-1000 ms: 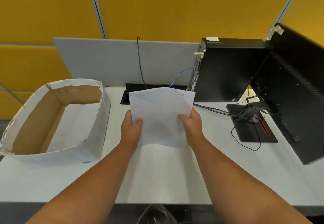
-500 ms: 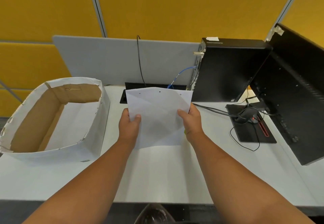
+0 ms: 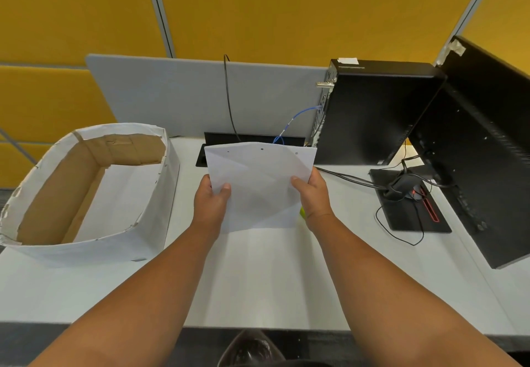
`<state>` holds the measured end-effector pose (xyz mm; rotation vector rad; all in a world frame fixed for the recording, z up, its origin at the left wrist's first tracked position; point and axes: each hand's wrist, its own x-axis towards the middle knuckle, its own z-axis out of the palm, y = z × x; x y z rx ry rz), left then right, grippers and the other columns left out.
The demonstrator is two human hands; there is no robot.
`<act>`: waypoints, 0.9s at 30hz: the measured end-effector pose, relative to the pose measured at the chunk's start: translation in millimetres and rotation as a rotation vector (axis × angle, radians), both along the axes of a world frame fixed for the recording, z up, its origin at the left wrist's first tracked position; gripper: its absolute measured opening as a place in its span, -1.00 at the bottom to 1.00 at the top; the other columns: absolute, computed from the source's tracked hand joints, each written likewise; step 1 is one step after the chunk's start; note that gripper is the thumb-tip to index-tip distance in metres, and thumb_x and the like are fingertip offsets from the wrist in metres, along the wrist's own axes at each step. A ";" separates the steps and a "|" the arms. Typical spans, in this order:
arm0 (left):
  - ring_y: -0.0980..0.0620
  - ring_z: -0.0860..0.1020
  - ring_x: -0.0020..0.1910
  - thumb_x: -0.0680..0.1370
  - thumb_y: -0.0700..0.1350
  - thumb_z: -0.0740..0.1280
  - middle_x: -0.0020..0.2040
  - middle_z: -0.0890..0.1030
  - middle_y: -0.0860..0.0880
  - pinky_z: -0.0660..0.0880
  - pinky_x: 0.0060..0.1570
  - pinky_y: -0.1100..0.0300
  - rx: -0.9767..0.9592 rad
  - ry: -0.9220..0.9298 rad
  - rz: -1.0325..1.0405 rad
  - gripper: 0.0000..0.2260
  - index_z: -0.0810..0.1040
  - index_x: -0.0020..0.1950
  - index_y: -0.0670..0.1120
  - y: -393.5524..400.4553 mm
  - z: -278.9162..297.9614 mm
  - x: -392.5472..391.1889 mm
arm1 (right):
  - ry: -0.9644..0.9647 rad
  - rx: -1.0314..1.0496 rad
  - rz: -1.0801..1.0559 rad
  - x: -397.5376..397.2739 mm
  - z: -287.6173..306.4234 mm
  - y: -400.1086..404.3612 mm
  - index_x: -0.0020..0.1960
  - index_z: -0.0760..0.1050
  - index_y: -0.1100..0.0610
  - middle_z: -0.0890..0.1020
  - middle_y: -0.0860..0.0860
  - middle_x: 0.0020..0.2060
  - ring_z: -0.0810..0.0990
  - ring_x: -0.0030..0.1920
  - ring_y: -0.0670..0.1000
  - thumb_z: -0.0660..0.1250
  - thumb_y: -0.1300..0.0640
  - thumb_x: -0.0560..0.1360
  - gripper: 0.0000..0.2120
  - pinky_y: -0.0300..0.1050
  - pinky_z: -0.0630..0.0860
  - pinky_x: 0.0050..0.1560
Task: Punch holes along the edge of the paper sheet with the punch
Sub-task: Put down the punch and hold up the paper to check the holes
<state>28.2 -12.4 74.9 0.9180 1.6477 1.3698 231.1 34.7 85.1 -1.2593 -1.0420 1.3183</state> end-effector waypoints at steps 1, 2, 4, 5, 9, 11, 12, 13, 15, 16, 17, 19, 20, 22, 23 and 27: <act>-0.06 0.56 0.12 0.59 -0.08 0.28 0.17 0.57 -0.01 0.54 0.14 -0.10 -0.001 0.005 -0.002 -0.78 0.43 0.24 0.03 0.5 -0.5 -0.5 | -0.002 0.007 0.008 0.1 0.1 0.9 0.15 0.51 -0.11 0.63 0.07 0.11 0.61 0.12 0.17 0.30 0.24 0.48 -0.67 0.16 0.57 0.16; -0.06 0.56 0.12 0.59 -0.07 0.28 0.17 0.57 -0.01 0.54 0.13 -0.10 -0.002 0.011 -0.004 -0.78 0.43 0.24 0.03 1.0 -1.1 -0.9 | -0.011 0.015 0.015 0.1 0.2 1.5 0.14 0.50 -0.11 0.63 0.07 0.11 0.61 0.13 0.16 0.29 0.25 0.50 -0.68 0.15 0.57 0.17; -0.07 0.56 0.12 0.59 -0.07 0.27 0.17 0.57 -0.01 0.54 0.12 -0.07 -0.011 0.018 -0.005 -0.78 0.42 0.24 0.03 1.4 -1.7 -1.4 | -0.026 0.024 0.025 -0.8 -0.3 2.1 0.12 0.50 -0.13 0.63 0.07 0.12 0.61 0.12 0.14 0.29 0.21 0.48 -0.70 0.15 0.56 0.17; -0.07 0.56 0.13 0.60 -0.07 0.27 0.18 0.56 -0.01 0.54 0.11 -0.06 -0.018 0.021 -0.002 -0.78 0.42 0.25 0.02 1.5 -2.6 -1.6 | -0.033 0.027 0.028 -1.2 -0.9 2.1 0.11 0.49 -0.14 0.62 0.06 0.11 0.61 0.11 0.14 0.29 0.17 0.45 -0.70 0.15 0.56 0.17; -0.05 0.56 0.11 0.62 -0.07 0.24 0.17 0.57 -0.01 0.54 0.14 -0.08 -0.028 0.035 -0.002 -0.78 0.43 0.26 0.01 1.4 -4.6 -2.2 | -0.058 0.040 0.026 0.0 -4.8 4.1 0.11 0.45 -0.16 0.60 0.04 0.10 0.59 0.11 0.12 0.29 0.17 0.48 -0.70 0.17 0.55 0.17; -0.04 0.57 0.11 0.63 -0.08 0.22 0.16 0.58 -0.01 0.54 0.14 -0.08 -0.027 0.034 -0.005 -0.79 0.45 0.26 0.01 1.9 -5.5 -2.7 | -0.063 0.045 0.025 0.7 -7.1 6.1 0.14 0.42 -0.17 0.59 0.01 0.09 0.58 0.10 0.11 0.27 0.21 0.51 -0.68 0.19 0.55 0.17; -0.04 0.57 0.11 0.63 -0.08 0.21 0.16 0.58 -0.01 0.54 0.15 -0.08 -0.028 0.035 -0.006 -0.79 0.45 0.26 0.01 2.0 -5.6 -2.8 | -0.065 0.043 0.024 0.6 -7.7 6.7 0.15 0.41 -0.17 0.59 0.01 0.09 0.58 0.10 0.11 0.26 0.22 0.51 -0.67 0.19 0.55 0.17; -0.04 0.57 0.11 0.63 -0.08 0.20 0.16 0.59 -0.01 0.54 0.15 -0.08 -0.029 0.038 -0.005 -0.79 0.45 0.26 0.01 2.1 -5.5 -2.7 | -0.064 0.041 0.025 0.3 -8.1 7.2 0.16 0.40 -0.17 0.59 0.01 0.09 0.57 0.11 0.11 0.25 0.22 0.51 -0.66 0.20 0.54 0.18; -0.04 0.57 0.11 0.64 -0.08 0.18 0.16 0.59 0.00 0.54 0.15 -0.07 -0.031 0.045 0.001 -0.79 0.46 0.26 0.01 2.4 -5.8 -2.6 | -0.067 0.030 0.024 -0.6 -9.1 8.3 0.20 0.40 -0.16 0.58 0.03 0.12 0.57 0.12 0.12 0.25 0.20 0.51 -0.64 0.21 0.53 0.20; -0.04 0.57 0.11 0.64 -0.09 0.17 0.16 0.59 0.00 0.54 0.15 -0.06 -0.032 0.044 0.003 -0.79 0.46 0.26 0.02 2.4 -5.6 -2.2 | -0.067 0.023 0.022 -0.9 -8.9 8.5 0.21 0.40 -0.16 0.58 0.03 0.13 0.57 0.13 0.12 0.24 0.21 0.52 -0.64 0.21 0.53 0.21; -0.04 0.56 0.11 0.65 -0.10 0.16 0.16 0.58 0.00 0.54 0.13 -0.03 -0.033 0.041 0.006 -0.79 0.46 0.26 0.02 2.5 -5.4 -1.6 | -0.066 0.015 0.020 -1.1 -9.2 8.8 0.21 0.40 -0.16 0.58 0.02 0.13 0.57 0.13 0.11 0.24 0.22 0.53 -0.64 0.21 0.53 0.21; -0.02 0.56 0.10 0.66 -0.12 0.14 0.15 0.58 0.01 0.53 0.09 0.03 -0.040 0.024 0.015 -0.79 0.46 0.25 0.02 2.4 -3.7 0.3 | -0.057 0.010 0.020 -0.9 -9.2 9.1 0.18 0.42 -0.18 0.60 -0.02 0.09 0.58 0.11 0.09 0.22 0.24 0.55 -0.65 0.18 0.53 0.20; -0.01 0.56 0.10 0.66 -0.12 0.13 0.15 0.58 0.01 0.52 0.09 0.04 -0.044 0.015 0.020 -0.78 0.46 0.26 0.02 2.4 -3.1 0.7 | -0.057 0.007 0.021 -0.9 -8.9 8.9 0.17 0.42 -0.19 0.60 -0.04 0.08 0.59 0.10 0.08 0.22 0.23 0.55 -0.66 0.17 0.54 0.19; -0.01 0.55 0.09 0.67 -0.13 0.11 0.14 0.58 0.01 0.52 0.08 0.04 -0.048 0.009 0.024 -0.77 0.46 0.28 0.01 2.3 -2.1 1.3 | -0.058 0.005 0.022 -1.3 -8.1 7.6 0.12 0.44 -0.23 0.61 -0.06 0.08 0.60 0.10 0.08 0.22 0.11 0.56 -0.74 0.17 0.56 0.17; -0.02 0.55 0.09 0.67 -0.13 0.10 0.14 0.58 0.01 0.52 0.08 0.05 -0.046 0.008 0.024 -0.77 0.46 0.27 0.01 2.5 -1.8 1.3 | -0.055 0.010 0.022 -1.5 -7.6 6.8 0.10 0.46 -0.24 0.61 -0.04 0.09 0.60 0.11 0.09 0.22 0.03 0.54 -0.79 0.17 0.56 0.17; -0.03 0.56 0.09 0.67 -0.14 0.10 0.15 0.58 -0.01 0.51 0.08 0.04 -0.045 0.007 0.032 -0.76 0.46 0.27 0.02 3.1 -2.1 1.0 | -0.041 0.004 0.026 -2.7 -8.7 6.0 0.03 0.51 -0.33 0.63 -0.02 0.10 0.61 0.15 0.11 0.16 -0.10 0.51 -0.79 0.18 0.55 0.20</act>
